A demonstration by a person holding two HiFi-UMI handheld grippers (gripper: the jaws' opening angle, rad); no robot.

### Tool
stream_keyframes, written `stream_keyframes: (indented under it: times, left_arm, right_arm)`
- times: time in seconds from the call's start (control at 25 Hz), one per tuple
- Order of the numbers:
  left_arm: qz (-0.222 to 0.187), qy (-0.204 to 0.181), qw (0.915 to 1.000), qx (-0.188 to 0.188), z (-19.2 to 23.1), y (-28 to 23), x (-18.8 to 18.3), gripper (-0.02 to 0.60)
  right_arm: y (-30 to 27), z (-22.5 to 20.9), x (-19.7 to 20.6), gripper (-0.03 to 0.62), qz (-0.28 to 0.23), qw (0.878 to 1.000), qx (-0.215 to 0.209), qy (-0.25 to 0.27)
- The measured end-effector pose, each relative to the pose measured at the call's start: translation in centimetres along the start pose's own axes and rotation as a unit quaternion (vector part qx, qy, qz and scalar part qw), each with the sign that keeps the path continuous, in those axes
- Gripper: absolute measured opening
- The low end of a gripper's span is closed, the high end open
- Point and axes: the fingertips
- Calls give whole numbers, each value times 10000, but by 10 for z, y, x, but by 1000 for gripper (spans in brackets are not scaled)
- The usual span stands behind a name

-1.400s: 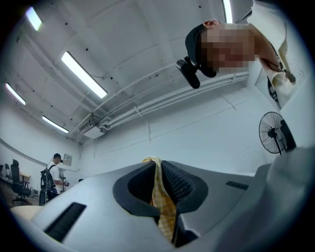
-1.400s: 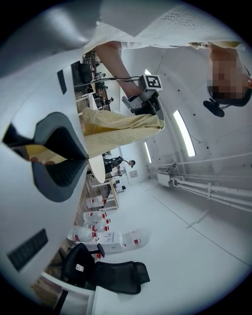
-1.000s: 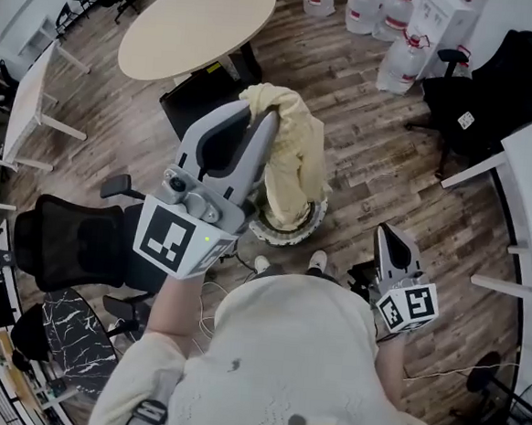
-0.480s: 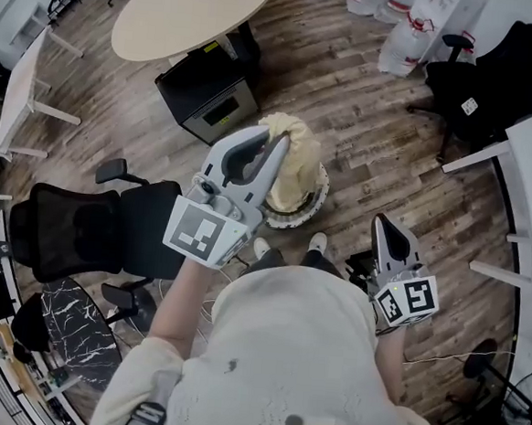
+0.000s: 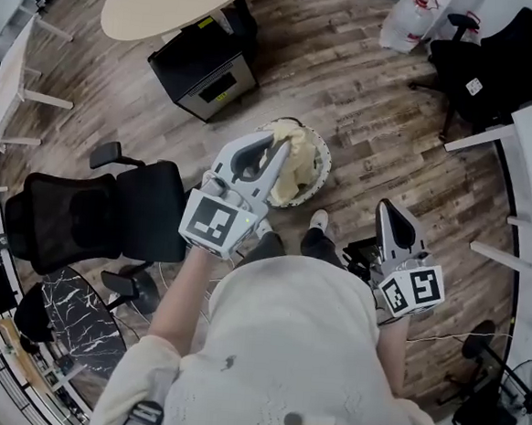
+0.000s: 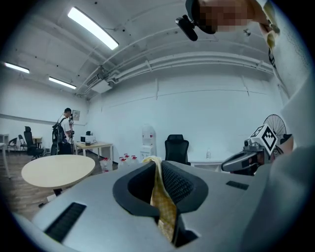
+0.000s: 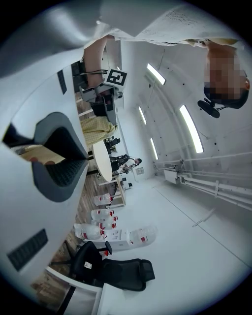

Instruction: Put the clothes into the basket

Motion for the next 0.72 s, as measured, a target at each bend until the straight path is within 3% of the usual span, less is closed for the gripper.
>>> stream_keyframes:
  times: [0.72]
  left_arm:
    - [1104,538,9911,-511,61,39,123,52]
  right_arm:
    - [-42,19,1,9,177,9998,8,55]
Point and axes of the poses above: the fingertips, and each gripper's own axes: y backward along the fingers, z to its left, x out of its underside, and after that the axes turned 14 degrees about y, right-handed
